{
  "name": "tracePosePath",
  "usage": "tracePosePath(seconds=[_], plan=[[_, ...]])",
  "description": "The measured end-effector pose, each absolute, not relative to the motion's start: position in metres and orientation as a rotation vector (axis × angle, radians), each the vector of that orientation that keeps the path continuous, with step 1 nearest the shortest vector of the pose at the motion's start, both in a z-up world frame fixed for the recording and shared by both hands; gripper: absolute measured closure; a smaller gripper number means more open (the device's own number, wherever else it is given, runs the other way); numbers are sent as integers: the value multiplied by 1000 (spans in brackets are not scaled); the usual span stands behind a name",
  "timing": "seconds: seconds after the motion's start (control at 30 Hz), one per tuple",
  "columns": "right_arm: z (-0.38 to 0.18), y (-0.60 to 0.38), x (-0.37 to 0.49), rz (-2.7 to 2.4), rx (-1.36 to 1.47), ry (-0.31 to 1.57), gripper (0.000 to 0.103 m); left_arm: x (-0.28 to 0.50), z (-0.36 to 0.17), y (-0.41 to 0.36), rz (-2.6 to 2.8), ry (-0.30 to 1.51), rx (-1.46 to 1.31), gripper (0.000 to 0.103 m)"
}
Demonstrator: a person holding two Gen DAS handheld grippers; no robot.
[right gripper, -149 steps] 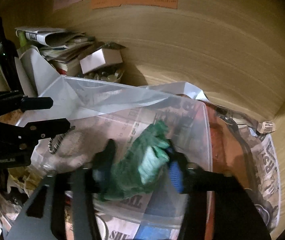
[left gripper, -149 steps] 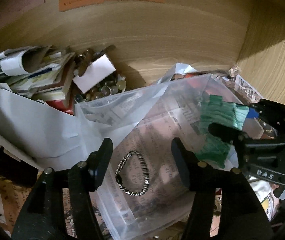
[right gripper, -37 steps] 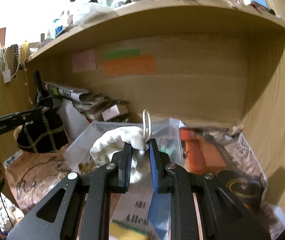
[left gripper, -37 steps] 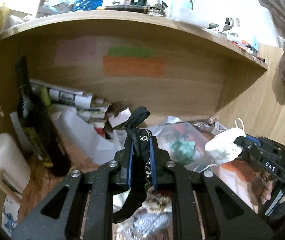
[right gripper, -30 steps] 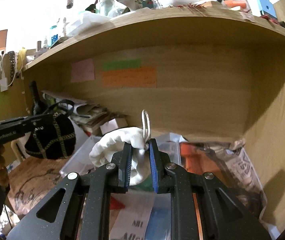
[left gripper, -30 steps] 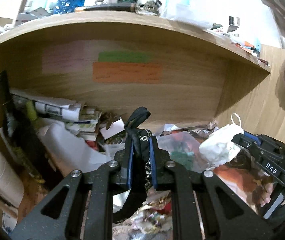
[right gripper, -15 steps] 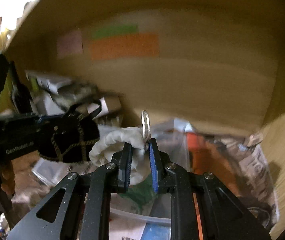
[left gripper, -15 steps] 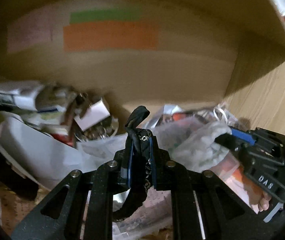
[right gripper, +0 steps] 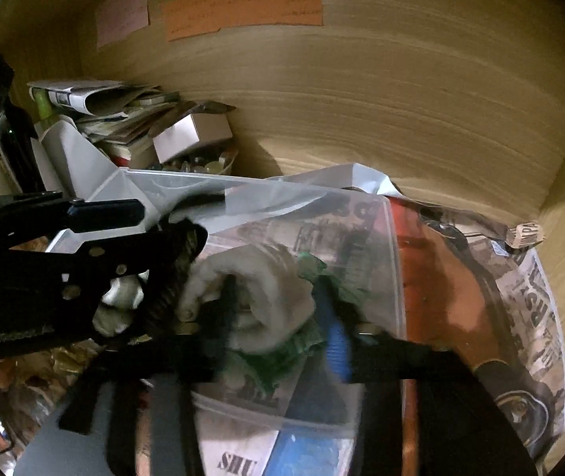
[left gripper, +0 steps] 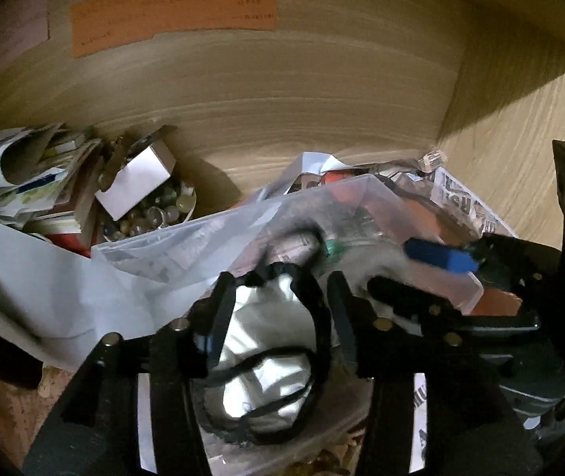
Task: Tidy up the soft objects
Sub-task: 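Carry the bag and mask over the clear box and open both tools, then grasp the yellow-green sponge with the right tool while the left tool grasps the floral scrunchie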
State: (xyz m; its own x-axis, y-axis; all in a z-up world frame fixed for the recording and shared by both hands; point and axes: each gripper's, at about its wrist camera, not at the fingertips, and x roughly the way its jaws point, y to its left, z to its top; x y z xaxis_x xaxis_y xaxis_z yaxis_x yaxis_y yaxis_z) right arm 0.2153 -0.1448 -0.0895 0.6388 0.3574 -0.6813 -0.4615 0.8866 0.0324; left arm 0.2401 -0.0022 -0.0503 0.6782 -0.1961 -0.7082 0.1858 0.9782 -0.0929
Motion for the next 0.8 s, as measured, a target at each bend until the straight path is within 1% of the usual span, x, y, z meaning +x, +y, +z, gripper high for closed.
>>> tracePosePath(seconds=[0.03, 0.07, 0.23, 0.33, 0.43, 0.5, 0.53, 0.67, 0.7, 0.8], plan=[[-88, -146, 214, 464, -149, 732, 45, 237, -47, -2, -215, 794, -14, 54], [-86, -148, 211, 459, -149, 719, 43, 234, -45, -1, -216, 788, -16, 54], [-67, -153, 193, 461, -137, 662, 41, 214, -22, 11, -193, 729, -31, 49], [-54, -157, 178, 458, -128, 609, 34, 195, -7, 18, -179, 677, -32, 45], [-41, -163, 159, 460, -112, 556, 31, 177, 4, 25, -161, 629, -23, 40], [-35, -168, 144, 461, -105, 526, 27, 161, 9, 30, -152, 606, -19, 33], [-35, -169, 141, 459, -104, 518, 25, 155, 10, 32, -150, 599, -17, 32], [-39, -174, 119, 457, -111, 499, 24, 129, 7, 39, -139, 586, -6, 20], [-40, -175, 115, 453, -111, 499, 24, 124, 5, 40, -137, 589, -6, 19], [-51, -175, 102, 438, -123, 514, 24, 113, -5, 40, -127, 611, -3, 19]])
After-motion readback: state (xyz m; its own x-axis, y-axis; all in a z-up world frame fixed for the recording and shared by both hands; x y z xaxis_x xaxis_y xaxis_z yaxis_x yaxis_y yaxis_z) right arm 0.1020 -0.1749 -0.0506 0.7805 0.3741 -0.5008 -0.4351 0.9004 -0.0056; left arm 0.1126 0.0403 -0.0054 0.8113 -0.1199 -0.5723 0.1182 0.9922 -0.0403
